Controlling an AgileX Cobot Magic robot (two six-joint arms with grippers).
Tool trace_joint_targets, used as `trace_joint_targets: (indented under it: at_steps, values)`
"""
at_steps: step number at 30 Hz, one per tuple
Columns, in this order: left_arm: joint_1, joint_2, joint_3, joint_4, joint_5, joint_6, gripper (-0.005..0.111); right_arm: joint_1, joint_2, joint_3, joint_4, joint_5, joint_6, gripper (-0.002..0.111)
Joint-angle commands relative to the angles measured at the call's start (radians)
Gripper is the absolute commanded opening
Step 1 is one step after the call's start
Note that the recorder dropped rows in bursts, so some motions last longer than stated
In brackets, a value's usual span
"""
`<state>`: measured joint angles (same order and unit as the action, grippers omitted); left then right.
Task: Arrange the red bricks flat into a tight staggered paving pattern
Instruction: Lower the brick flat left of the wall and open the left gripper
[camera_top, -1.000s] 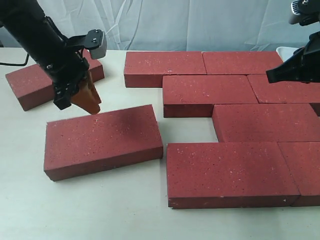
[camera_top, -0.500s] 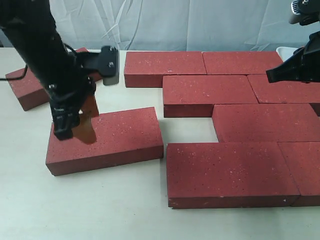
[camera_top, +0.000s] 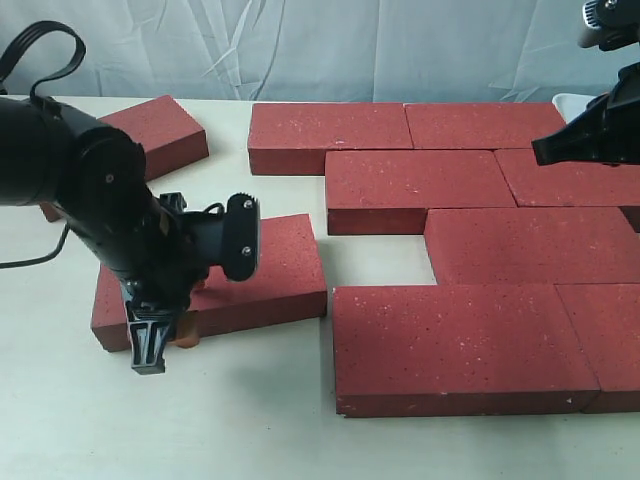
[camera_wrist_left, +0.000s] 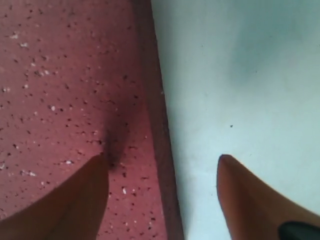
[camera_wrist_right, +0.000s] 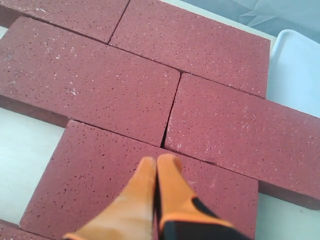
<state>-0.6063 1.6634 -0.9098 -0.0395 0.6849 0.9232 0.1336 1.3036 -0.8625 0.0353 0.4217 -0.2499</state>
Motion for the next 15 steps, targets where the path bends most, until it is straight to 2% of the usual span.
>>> trace_joint_targets:
  at_steps: [1, 4, 7, 11, 15]
  values:
    - [-0.004, -0.011, 0.042, 0.075, -0.092, -0.007, 0.059, -0.004, -0.007, 0.002, 0.001, -0.013, 0.0, -0.001]
    - [-0.004, -0.011, 0.07, 0.079, -0.179, -0.007, 0.053, -0.004, -0.007, 0.002, 0.001, -0.013, 0.0, -0.001]
    - [-0.004, -0.011, 0.085, 0.089, -0.232, -0.007, 0.041, -0.004, -0.007, 0.002, 0.001, -0.013, 0.0, -0.001]
    - [-0.004, -0.011, 0.09, 0.117, -0.232, -0.007, 0.022, -0.004, -0.007, 0.002, 0.001, -0.015, 0.0, -0.001]
    - [-0.004, -0.011, 0.09, 0.182, -0.23, -0.007, 0.009, -0.004, -0.007, 0.002, 0.001, -0.015, 0.0, -0.001]
